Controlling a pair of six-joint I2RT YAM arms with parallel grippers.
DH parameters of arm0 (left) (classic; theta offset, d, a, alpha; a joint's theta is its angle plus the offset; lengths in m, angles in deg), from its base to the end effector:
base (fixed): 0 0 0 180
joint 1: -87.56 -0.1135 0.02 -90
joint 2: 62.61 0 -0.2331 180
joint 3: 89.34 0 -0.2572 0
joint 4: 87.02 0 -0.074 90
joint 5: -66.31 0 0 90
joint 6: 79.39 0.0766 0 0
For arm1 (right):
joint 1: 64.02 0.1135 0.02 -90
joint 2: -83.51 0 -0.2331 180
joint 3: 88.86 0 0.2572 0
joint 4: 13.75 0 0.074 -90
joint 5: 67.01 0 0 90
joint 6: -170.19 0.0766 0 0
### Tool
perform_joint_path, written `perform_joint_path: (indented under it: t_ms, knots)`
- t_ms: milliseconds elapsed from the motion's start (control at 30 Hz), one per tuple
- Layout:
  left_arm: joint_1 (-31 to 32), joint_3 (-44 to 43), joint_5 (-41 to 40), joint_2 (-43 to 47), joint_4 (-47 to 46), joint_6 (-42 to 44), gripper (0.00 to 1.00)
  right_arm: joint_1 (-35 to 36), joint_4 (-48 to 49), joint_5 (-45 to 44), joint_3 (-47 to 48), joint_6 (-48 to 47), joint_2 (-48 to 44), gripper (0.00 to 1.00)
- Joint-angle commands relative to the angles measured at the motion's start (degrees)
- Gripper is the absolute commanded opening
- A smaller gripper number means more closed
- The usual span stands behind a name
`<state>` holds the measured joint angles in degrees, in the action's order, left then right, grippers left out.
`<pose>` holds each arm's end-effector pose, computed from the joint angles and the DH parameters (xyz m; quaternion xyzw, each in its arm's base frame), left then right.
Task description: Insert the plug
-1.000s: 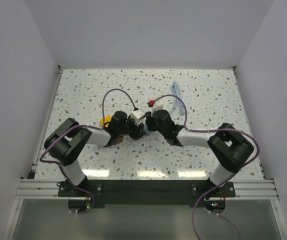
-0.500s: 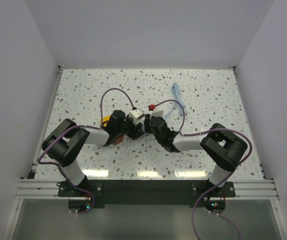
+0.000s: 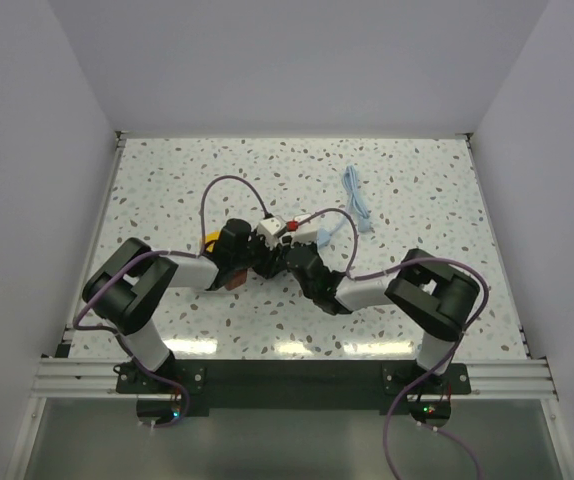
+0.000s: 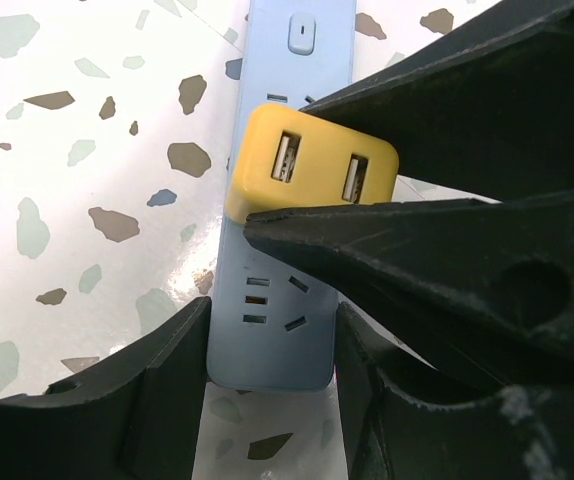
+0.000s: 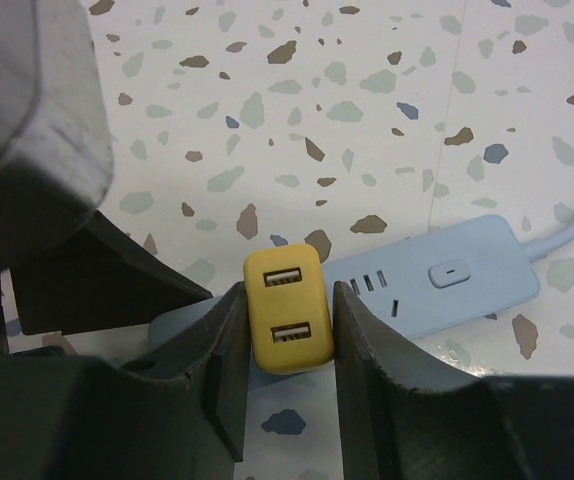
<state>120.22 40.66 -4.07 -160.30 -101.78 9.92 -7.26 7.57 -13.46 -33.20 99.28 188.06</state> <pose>0.2783 -0.2089 0.0749 0.3166 0.8098 -0.2785 0.4080 0.2397 0.2827 0.0826 -0.1089 0.8212 0.0916 0.5527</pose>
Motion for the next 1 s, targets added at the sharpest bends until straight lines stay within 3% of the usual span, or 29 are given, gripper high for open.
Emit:
perform_joint_path:
  t_ms: [0,533,633,800,833,933,967]
  knots:
    - [-1.0,-1.6,-5.4,1.2,3.4,-2.0,0.00,8.6,-28.4,25.8,-9.2,12.4,15.8,0.00]
    - [-1.2,-0.9,-4.9,2.2,3.3,-2.0,0.00,8.5,-22.6,27.5,-12.8,16.2,19.4,0.00]
    - [-1.2,-0.8,-4.2,2.7,3.2,-2.1,0.00,8.5,-23.6,27.3,-12.7,16.5,17.3,0.00]
    - [-1.3,-0.1,-4.7,4.8,2.6,-2.8,0.01,7.9,-34.5,21.1,-8.4,15.0,6.3,0.00]
    - [-1.2,0.1,-4.7,5.1,2.5,-3.0,0.23,7.4,-36.6,19.8,-7.4,14.7,5.1,0.00]
    - [-1.2,1.0,-4.4,8.5,2.3,-4.1,0.68,3.6,-40.3,16.5,-3.4,11.6,0.5,0.00]
    - [-1.3,1.2,-4.2,8.5,2.3,-4.1,0.72,2.5,-40.5,16.2,-2.6,10.7,-0.2,0.00]
